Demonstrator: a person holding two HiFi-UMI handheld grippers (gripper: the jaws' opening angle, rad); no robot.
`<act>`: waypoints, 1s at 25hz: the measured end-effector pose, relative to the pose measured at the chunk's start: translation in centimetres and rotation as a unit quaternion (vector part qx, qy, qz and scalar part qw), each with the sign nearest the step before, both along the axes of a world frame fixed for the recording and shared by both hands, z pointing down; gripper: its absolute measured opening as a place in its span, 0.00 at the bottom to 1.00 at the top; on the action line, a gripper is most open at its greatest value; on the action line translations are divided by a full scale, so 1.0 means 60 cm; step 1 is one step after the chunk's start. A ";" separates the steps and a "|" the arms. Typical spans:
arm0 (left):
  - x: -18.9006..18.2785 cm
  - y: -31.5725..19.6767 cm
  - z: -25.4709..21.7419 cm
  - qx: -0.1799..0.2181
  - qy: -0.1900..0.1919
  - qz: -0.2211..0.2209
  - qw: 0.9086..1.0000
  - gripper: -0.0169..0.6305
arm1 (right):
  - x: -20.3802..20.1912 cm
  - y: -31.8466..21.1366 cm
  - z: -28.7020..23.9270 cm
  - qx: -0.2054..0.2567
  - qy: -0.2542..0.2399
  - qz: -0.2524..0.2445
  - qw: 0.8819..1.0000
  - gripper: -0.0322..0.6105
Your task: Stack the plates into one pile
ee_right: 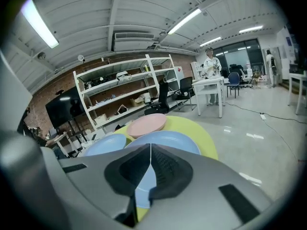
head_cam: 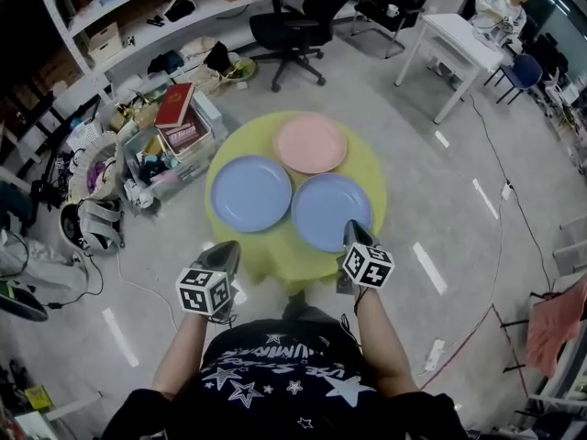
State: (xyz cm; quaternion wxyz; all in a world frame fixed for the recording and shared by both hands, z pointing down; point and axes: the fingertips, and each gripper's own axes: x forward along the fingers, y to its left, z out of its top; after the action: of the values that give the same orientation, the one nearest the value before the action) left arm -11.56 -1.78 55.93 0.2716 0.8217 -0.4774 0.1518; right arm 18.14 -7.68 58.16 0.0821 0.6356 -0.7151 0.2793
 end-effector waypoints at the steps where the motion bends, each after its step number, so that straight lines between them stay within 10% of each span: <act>1: 0.004 -0.006 0.001 0.000 -0.002 -0.002 1.000 0.05 | 0.011 -0.007 0.005 -0.006 0.005 0.003 1.000 0.07; 25: 0.054 -0.092 0.037 -0.033 -0.032 -0.080 0.996 0.05 | 0.139 -0.114 0.166 -0.170 0.040 -0.058 0.983 0.31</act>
State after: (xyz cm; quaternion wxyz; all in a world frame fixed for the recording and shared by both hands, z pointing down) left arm -8.31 -7.32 58.15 0.2940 0.7664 -0.5447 0.1715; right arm 26.50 -14.53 68.14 0.2333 0.5804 -0.6890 0.3659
